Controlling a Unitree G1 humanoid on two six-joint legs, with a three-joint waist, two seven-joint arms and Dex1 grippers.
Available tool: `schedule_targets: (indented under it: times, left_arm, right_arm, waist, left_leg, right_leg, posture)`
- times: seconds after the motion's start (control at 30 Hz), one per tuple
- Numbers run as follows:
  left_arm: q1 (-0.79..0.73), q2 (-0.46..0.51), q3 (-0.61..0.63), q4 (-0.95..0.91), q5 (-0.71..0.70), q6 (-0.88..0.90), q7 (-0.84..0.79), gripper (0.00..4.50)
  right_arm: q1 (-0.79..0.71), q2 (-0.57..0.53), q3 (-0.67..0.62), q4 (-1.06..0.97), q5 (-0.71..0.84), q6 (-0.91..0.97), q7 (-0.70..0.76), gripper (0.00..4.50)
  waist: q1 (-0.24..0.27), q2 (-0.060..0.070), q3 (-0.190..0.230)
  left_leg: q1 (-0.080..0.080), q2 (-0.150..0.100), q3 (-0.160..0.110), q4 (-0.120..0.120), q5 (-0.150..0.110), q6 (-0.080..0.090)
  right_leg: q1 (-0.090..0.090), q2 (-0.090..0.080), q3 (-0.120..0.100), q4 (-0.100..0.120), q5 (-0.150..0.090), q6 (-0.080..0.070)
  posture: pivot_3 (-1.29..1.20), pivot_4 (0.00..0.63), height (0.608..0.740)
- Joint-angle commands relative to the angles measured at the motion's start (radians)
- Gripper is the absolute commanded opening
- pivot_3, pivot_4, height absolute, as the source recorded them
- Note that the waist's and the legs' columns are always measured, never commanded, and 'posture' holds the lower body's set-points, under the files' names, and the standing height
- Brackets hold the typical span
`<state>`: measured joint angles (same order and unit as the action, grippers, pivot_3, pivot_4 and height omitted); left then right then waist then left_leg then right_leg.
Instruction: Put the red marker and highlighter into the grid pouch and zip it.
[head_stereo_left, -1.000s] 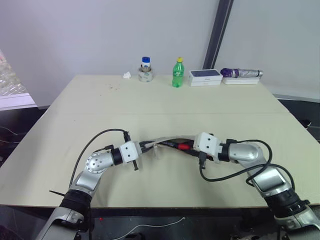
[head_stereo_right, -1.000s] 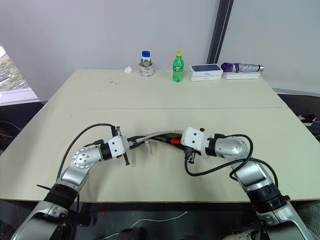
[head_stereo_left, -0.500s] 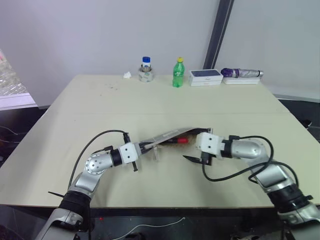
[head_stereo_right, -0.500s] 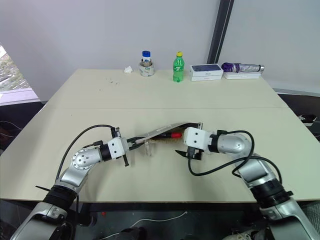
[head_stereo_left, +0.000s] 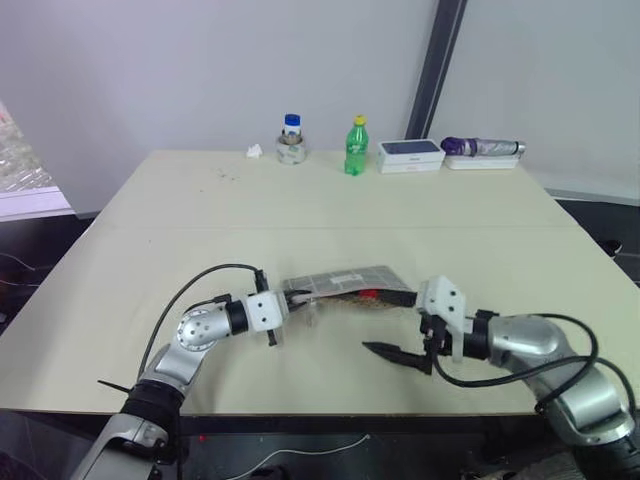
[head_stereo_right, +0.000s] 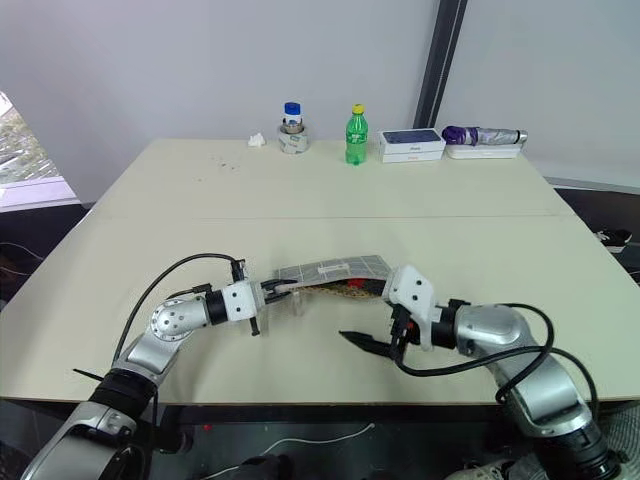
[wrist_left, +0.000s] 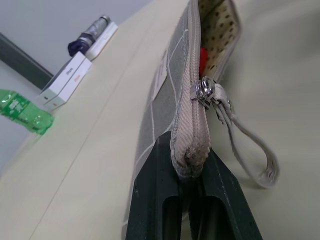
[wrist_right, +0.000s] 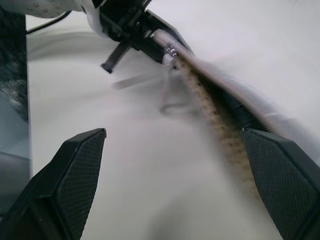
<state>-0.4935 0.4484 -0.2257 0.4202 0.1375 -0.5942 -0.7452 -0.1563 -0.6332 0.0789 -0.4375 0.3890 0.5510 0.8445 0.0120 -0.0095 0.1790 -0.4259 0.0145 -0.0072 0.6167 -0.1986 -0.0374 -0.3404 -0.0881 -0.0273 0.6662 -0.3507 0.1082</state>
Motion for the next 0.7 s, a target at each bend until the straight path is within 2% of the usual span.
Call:
schedule_targets:
  times: [0.03,0.17,0.53,0.7]
  left_arm:
    - [-0.030,-0.002,-0.016,-0.004,0.051,-0.045,0.047,0.00]
    - [-0.065,-0.019,-0.018,-0.012,0.099,-0.042,0.114,0.00]
    - [-0.083,-0.036,-0.045,-0.032,0.129,-0.010,0.136,0.00]
    - [-0.087,-0.039,-0.040,-0.035,0.135,-0.004,0.143,0.00]
  right_arm:
    - [0.009,0.073,0.045,0.019,-0.025,-0.001,-0.082,4.46]
    - [0.006,0.105,0.108,0.137,-0.078,-0.053,-0.067,4.46]
    - [-0.146,0.341,0.095,0.304,-0.036,-0.052,-0.150,4.46]
    - [-0.199,0.397,0.089,0.354,-0.030,-0.056,-0.154,4.46]
  waist:
    - [0.000,0.000,0.000]
    - [0.002,0.000,0.000]
    - [-0.005,0.000,0.000]
    - [-0.003,0.000,0.000]
  left_leg:
    - [0.000,0.000,0.000,0.000,0.000,0.000]
    - [0.000,-0.001,0.000,0.000,0.000,0.000]
    - [0.000,0.000,0.000,-0.001,0.000,0.000]
    - [0.000,0.000,0.000,-0.001,0.000,0.000]
  right_leg:
    - [0.000,0.000,0.000,0.000,0.000,0.000]
    - [0.000,0.000,0.000,0.000,0.000,0.000]
    - [-0.001,0.000,0.000,0.000,0.000,0.000]
    - [-0.002,0.000,0.000,0.001,0.000,0.000]
  posture:
    - [0.00,0.150,0.740]
    - [0.00,0.150,0.740]
    - [0.00,0.150,0.740]
    - [0.00,0.150,0.740]
